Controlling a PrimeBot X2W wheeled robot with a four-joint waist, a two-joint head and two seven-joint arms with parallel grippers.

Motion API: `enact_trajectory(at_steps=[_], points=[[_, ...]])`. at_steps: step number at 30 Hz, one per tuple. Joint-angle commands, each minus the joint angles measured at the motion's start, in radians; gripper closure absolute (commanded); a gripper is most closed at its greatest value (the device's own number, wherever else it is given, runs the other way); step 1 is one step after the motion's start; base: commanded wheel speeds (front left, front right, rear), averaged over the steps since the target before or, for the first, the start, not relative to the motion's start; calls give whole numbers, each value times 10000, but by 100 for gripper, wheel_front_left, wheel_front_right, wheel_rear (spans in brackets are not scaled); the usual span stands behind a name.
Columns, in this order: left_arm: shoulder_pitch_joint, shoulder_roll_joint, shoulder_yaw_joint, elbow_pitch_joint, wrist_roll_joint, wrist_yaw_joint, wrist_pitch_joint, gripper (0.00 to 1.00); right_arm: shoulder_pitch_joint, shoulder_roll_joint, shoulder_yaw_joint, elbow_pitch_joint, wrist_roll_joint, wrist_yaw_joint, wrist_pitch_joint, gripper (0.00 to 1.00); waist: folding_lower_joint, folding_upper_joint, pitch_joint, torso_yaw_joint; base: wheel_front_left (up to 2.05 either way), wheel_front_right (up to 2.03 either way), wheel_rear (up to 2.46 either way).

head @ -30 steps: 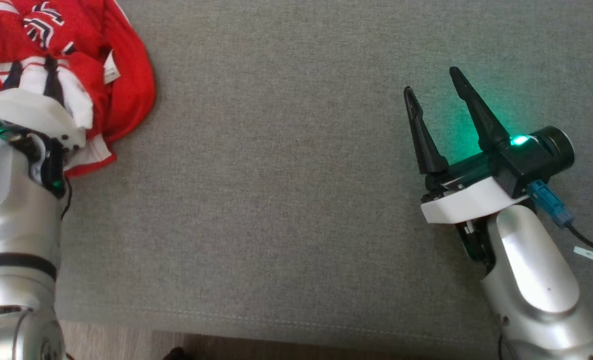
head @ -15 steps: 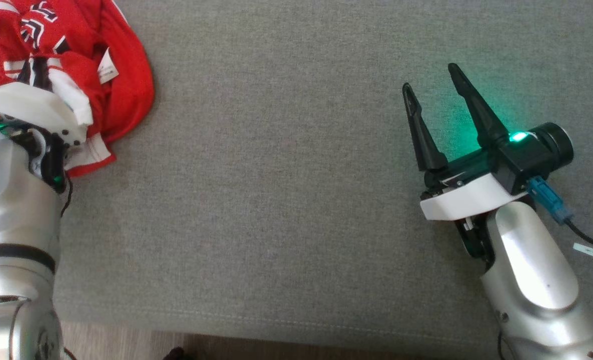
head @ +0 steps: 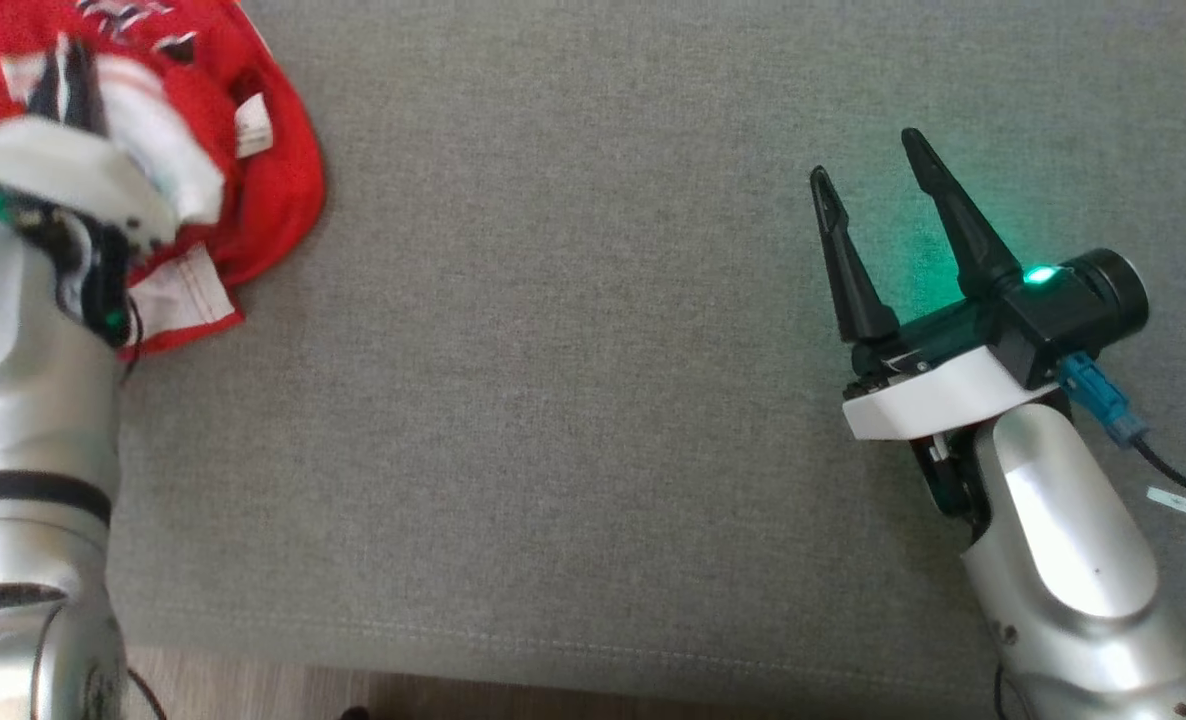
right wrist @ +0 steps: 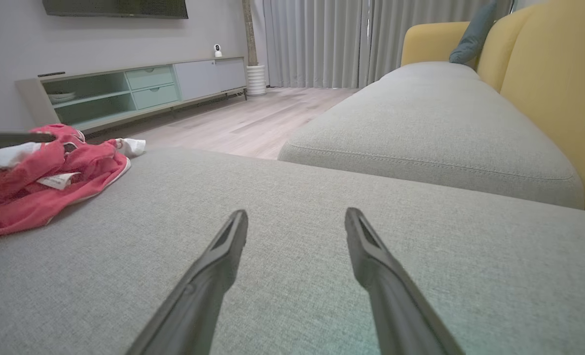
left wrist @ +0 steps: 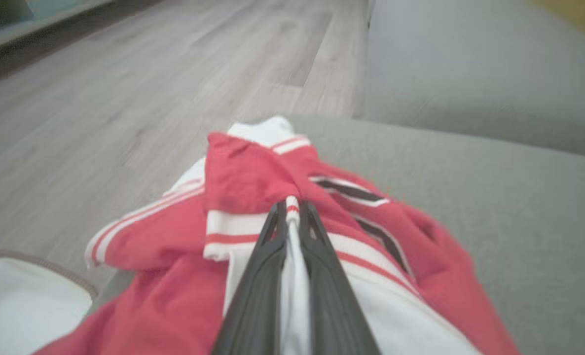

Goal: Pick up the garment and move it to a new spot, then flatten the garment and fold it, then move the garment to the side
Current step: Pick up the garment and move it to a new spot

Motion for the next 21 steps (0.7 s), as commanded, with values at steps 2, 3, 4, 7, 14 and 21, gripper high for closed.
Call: enact_trajectory(at_steps=[2, 3, 4, 7, 14, 21], points=[[-238, 513, 134, -979, 127, -32, -130, 100, 153, 200, 142, -246, 104, 75, -65, 0, 0, 0, -189, 21, 0, 0, 0], [-203, 517, 109, -1293, 172, -34, -131, 100, 176, 213, 139, -228, 123, 75, -65, 0, 0, 0, -265, 17, 0, 0, 0], [-168, 517, 85, -1605, 219, -35, -132, 100, 196, 230, 138, -216, 142, 75, -65, 0, 0, 0, -334, 5, 0, 0, 0], [-75, 461, 0, -2368, 323, -40, -133, 100, 255, 294, 127, -187, 196, 75, -65, 0, 0, 0, -542, -55, 0, 0, 0], [100, 165, -397, -3562, 430, -58, -134, 100, 415, 444, 68, -99, 388, 75, -65, 0, 0, 0, -1092, -463, 0, 0, 0], [505, -476, -1458, -4237, 579, -69, -135, 100, 657, 538, 37, -75, 628, 75, -65, 0, 0, 0, -1715, -1582, 0, 0, 0]])
